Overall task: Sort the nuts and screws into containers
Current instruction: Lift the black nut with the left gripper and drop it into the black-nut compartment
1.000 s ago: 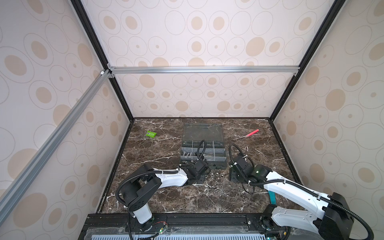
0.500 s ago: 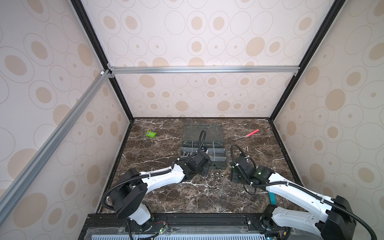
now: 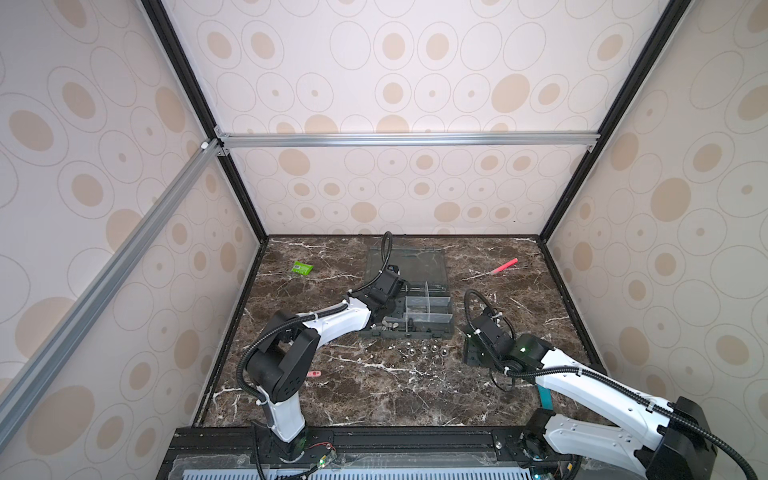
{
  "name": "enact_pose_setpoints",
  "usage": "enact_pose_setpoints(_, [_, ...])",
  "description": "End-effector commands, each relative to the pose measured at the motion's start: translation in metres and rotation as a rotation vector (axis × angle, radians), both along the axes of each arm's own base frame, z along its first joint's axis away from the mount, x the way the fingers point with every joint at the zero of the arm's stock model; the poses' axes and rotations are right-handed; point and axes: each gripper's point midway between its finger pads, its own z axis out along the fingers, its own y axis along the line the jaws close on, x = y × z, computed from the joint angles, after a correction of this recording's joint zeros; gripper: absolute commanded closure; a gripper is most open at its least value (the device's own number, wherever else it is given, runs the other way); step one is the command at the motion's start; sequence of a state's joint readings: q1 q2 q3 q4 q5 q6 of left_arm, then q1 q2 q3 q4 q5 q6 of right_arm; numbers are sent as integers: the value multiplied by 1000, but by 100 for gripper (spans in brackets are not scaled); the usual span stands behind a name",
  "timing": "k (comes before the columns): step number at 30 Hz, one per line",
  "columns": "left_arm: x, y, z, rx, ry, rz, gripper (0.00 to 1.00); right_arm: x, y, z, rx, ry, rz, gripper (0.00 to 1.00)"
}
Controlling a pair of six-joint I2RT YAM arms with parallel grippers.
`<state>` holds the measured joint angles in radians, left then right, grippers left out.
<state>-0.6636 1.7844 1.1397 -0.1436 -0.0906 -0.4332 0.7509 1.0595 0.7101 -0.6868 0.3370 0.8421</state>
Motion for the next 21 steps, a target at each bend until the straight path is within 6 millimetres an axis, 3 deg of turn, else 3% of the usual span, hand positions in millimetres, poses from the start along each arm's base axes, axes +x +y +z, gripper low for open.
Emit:
enact_pose_setpoints(1, [13, -12, 24, -42, -50, -16, 61, -3, -10, -2, -22, 1, -39, 35])
enact_pose_setpoints(6, [14, -8, 35, -56, -70, -1, 43, -1, -9, 0, -25, 1, -34, 35])
enact_pose_setpoints(10, [9, -4, 48, -96, -92, 7, 41, 0, -7, 1, -23, -2, -30, 35])
enact_pose_setpoints(15, [-1, 4, 83, -182, -188, 8, 41, 1, -6, 2, -24, -2, -22, 35])
enact_pose_setpoints(21, [-22, 29, 119, -246, -330, 29, 39, 3, -3, 1, -22, 1, -14, 35])
